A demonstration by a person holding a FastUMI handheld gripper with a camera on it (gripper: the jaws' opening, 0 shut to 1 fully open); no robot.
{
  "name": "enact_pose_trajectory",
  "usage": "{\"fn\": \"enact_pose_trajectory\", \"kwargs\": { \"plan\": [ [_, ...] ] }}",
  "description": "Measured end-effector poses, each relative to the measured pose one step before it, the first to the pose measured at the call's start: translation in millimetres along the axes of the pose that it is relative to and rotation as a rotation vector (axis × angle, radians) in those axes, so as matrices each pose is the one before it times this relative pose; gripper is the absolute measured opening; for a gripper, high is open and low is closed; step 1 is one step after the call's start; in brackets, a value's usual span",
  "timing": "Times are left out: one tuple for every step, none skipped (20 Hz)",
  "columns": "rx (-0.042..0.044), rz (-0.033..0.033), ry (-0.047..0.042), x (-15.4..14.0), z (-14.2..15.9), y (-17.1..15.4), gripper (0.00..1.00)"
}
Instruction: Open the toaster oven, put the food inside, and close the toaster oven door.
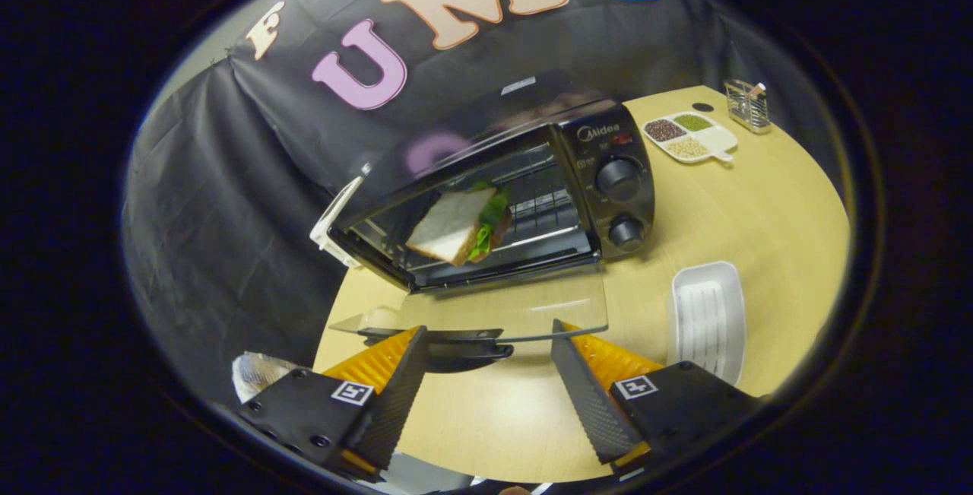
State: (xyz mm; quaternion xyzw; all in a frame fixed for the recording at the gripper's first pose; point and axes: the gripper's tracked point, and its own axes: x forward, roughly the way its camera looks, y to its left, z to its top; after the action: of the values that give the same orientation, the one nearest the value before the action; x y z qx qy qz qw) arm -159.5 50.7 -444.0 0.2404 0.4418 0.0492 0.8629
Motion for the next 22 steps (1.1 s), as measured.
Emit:
{"fn": "enact_pose_trajectory", "kwargs": {
  "plan": [
    [-0.00279,0.00154,-0.00931,1.16,5.31,1.6,0.99],
    [-0.00461,0.00054,-0.00353,1.17,3.93,0.99,0.99],
    [-0.00643,-0.0006,-0.00312,0.0,2.18,1.47,0.99],
    [-0.00339,-0.00032,-0.00216,0.7,3.03,0.94,0.99],
    [0.00464,0.00007,-0.00533,0.44,2.36,0.62,0.99],
    [0.01079,0.00104,-0.00355,0.77,2.76,0.91,0.99],
    [0.01006,0.00115,-0.00344,0.31,2.67,0.41,0.99],
    [0.00647,0.00161,-0.00813,1.14,4.99,0.65,0.99],
    [0.00426,-0.00036,-0.00645,0.52,2.95,1.53,0.99],
    [0.0032,-0.00084,-0.00528,0.49,4.11,0.65,0.99],
    [0.004,-0.00086,-0.0064,1.23,3.27,0.93,0.99],
    [0.00514,-0.00033,-0.00414,2.56,3.4,0.91,0.99],
    [0.0075,-0.00026,-0.00524,0.79,2.54,0.5,0.99],
    [0.00753,-0.00002,-0.00636,0.2,5.15,-1.77,0.99],
    [0.00347,-0.00116,-0.00708,1.78,3.0,1.06,0.99],
    [0.00211,-0.00223,-0.00838,1.02,4.49,1.04,0.99],
    [0.00278,-0.00259,-0.0088,0.75,3.31,0.63,0.99],
    [0.00196,-0.00179,-0.01021,1.86,3.78,1.27,0.99],
    [0.00469,-0.00301,-0.00787,1.79,4.35,1.63,0.99],
    [0.00549,-0.00309,-0.00847,1.51,4.11,1.51,0.99],
    [0.00361,-0.00221,-0.00814,0.8,2.58,0.84,0.99],
    [-0.00018,0.00043,-0.01064,0.92,4.8,1.33,0.99]
  ]
}}
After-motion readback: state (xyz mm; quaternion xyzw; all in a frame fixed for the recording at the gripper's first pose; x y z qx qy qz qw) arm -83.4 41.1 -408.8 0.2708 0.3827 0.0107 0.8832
